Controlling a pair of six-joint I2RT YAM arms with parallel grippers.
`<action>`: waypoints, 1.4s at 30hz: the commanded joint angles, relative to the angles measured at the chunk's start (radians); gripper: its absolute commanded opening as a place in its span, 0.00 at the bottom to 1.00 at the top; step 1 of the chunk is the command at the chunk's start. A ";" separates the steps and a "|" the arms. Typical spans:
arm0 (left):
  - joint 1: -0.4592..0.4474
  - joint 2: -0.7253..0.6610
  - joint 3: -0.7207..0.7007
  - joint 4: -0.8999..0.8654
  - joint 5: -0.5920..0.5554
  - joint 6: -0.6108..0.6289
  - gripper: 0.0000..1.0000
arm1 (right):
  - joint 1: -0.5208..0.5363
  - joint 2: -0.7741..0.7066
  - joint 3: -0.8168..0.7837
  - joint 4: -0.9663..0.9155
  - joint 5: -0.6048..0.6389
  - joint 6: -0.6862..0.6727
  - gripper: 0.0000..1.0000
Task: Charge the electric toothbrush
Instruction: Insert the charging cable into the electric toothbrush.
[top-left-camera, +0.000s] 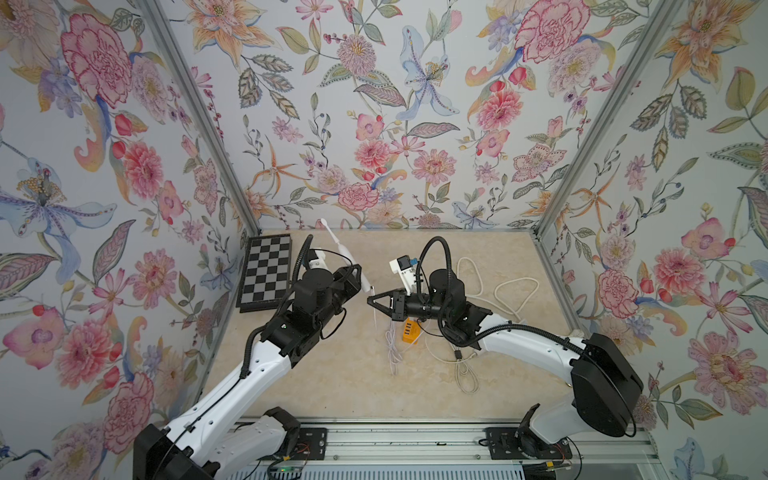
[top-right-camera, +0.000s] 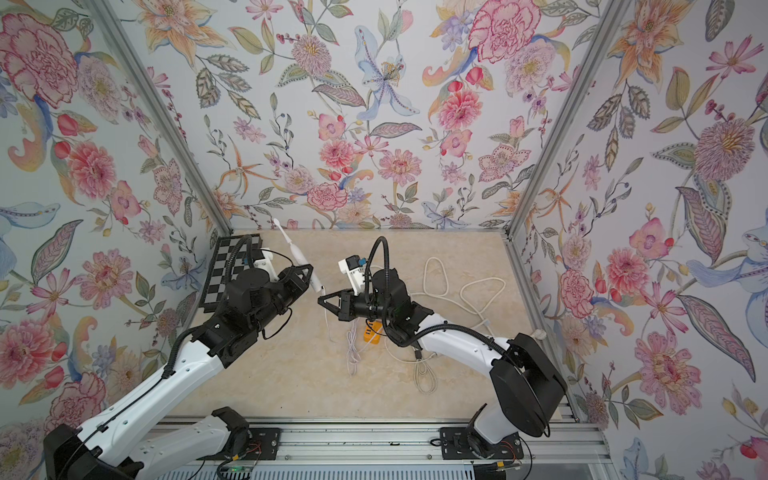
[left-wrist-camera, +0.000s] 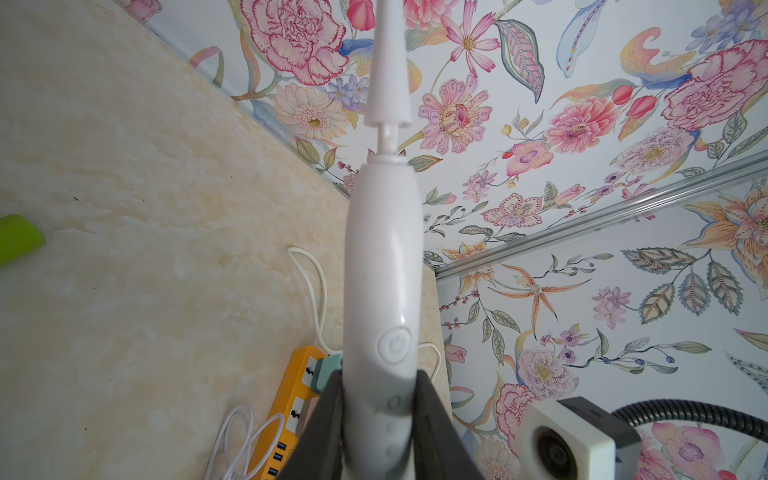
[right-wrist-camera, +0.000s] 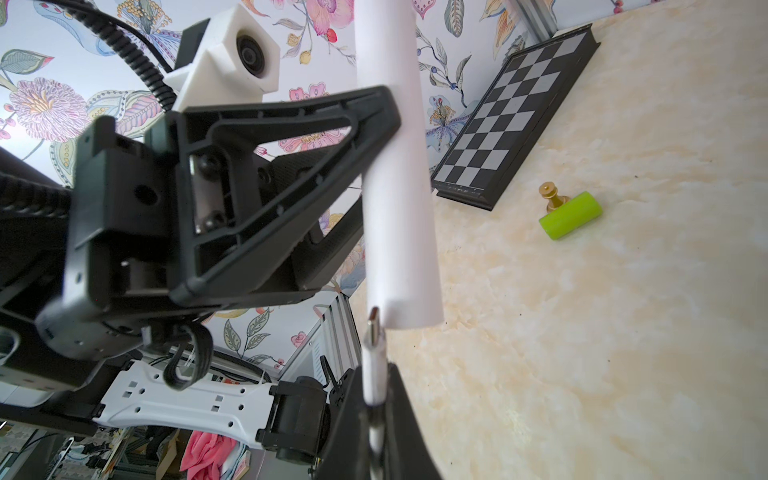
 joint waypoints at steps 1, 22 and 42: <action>0.008 -0.025 -0.005 0.008 -0.032 -0.029 0.00 | 0.011 0.002 -0.004 -0.017 -0.001 -0.031 0.00; 0.008 -0.006 -0.024 0.051 0.041 -0.042 0.00 | -0.008 0.029 0.055 -0.060 -0.022 -0.064 0.00; 0.012 -0.012 -0.008 0.015 0.023 -0.032 0.00 | -0.009 0.005 0.036 -0.046 -0.002 -0.065 0.00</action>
